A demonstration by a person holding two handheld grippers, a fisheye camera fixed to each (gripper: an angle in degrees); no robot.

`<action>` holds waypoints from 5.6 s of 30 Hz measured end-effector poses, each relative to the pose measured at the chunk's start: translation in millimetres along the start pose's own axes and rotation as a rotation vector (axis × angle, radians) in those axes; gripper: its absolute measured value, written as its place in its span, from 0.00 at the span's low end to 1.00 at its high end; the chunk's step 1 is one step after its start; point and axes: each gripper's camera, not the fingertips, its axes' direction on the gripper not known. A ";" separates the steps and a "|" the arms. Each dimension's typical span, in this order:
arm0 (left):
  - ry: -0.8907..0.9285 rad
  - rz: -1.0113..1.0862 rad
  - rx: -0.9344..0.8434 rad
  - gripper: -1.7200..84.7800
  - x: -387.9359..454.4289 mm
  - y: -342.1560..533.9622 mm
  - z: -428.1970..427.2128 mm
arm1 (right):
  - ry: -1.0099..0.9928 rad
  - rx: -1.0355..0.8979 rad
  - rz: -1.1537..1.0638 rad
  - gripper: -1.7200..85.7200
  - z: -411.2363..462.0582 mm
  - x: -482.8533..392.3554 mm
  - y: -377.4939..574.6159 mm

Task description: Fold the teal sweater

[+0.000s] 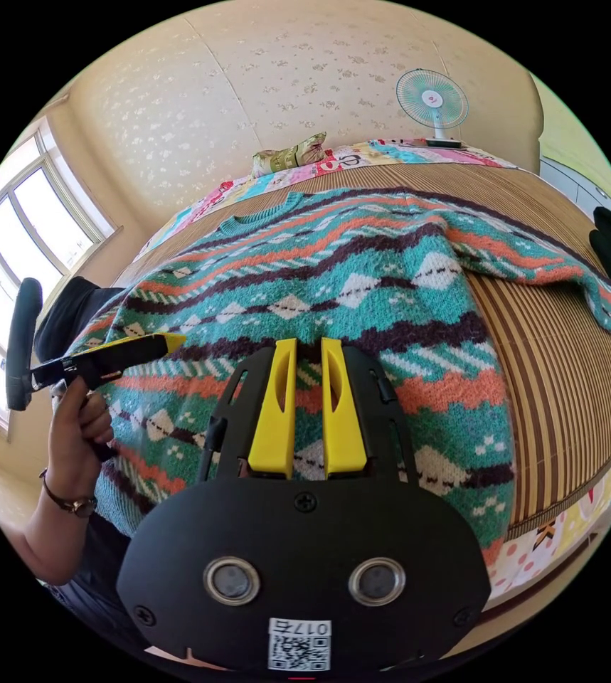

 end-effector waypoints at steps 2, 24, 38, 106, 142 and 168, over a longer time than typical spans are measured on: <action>0.176 -0.048 0.147 0.18 -41.3 16.6 -46.4 | -0.002 0.000 0.001 0.09 0.6 -0.8 0.4; -0.003 -0.822 0.338 0.08 -386.9 159.7 -248.6 | 0.000 -0.001 0.003 0.09 6.4 -21.1 0.9; -0.215 -0.652 0.361 0.17 -369.8 166.1 -275.7 | -0.017 0.002 0.010 0.09 5.7 -32.8 -4.5; -0.038 0.049 0.123 0.12 -135.1 122.2 49.3 | -0.320 0.404 0.643 0.09 -255.6 242.4 -101.6; -0.090 0.074 0.137 0.12 -130.5 64.4 68.2 | -0.393 -0.071 -0.245 0.05 65.6 -205.9 -166.9; -0.088 0.074 0.130 0.12 -84.7 7.6 21.1 | 0.132 -0.135 -0.121 0.02 92.7 -198.7 83.8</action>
